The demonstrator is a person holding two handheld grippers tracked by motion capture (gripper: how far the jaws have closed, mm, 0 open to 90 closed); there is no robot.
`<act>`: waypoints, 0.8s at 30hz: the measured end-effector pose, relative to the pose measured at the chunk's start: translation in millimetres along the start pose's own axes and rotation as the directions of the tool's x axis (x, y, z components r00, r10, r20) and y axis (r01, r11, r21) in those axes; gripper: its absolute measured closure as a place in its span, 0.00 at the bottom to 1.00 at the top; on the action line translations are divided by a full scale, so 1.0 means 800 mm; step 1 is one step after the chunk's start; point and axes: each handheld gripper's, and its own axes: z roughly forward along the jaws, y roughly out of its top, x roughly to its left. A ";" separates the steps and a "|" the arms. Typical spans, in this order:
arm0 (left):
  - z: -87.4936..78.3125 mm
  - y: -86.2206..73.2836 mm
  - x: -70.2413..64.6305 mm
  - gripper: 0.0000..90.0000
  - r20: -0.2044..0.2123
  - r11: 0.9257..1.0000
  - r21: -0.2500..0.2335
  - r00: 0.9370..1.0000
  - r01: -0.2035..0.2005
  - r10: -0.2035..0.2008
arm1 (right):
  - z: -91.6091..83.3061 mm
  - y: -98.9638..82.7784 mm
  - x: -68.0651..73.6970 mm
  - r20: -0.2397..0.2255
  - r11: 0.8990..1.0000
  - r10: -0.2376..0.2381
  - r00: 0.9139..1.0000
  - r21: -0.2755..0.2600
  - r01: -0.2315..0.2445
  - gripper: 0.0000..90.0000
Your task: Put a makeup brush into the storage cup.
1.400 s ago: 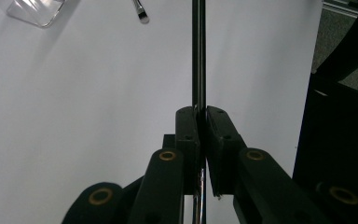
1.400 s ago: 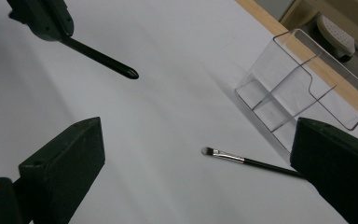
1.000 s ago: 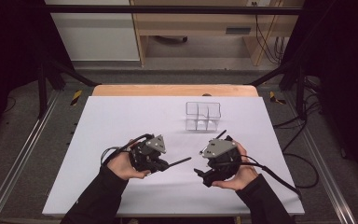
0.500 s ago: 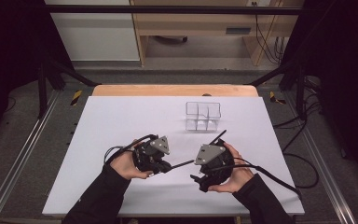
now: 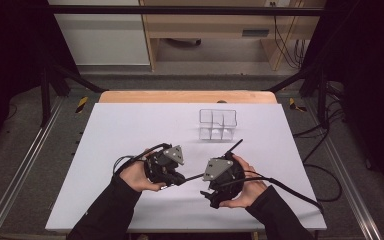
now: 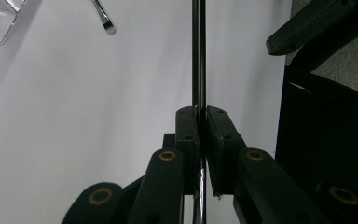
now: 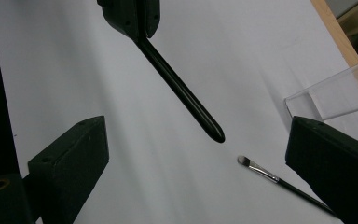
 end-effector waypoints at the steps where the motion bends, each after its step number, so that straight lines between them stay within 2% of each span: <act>1: 0.000 0.001 0.000 0.93 0.003 1.000 0.005 1.000 -0.002 0.002 | 0.000 0.000 0.000 0.001 1.000 -0.011 1.000 0.003 0.011 0.07; 7: 0.003 0.004 -0.001 0.92 0.018 1.000 0.017 1.000 -0.003 0.003 | 0.001 0.005 0.004 0.008 0.999 -0.046 0.999 0.017 0.046 0.09; 12: 0.005 0.004 0.001 0.93 0.028 1.000 0.028 1.000 -0.004 0.004 | 0.005 0.007 0.008 -0.006 0.996 -0.078 0.997 0.032 0.078 0.11; 24: 0.008 0.005 -0.002 0.92 0.055 0.999 0.039 0.998 -0.025 0.022 | 0.012 0.015 0.017 -0.023 0.982 -0.177 0.984 0.064 0.178 0.26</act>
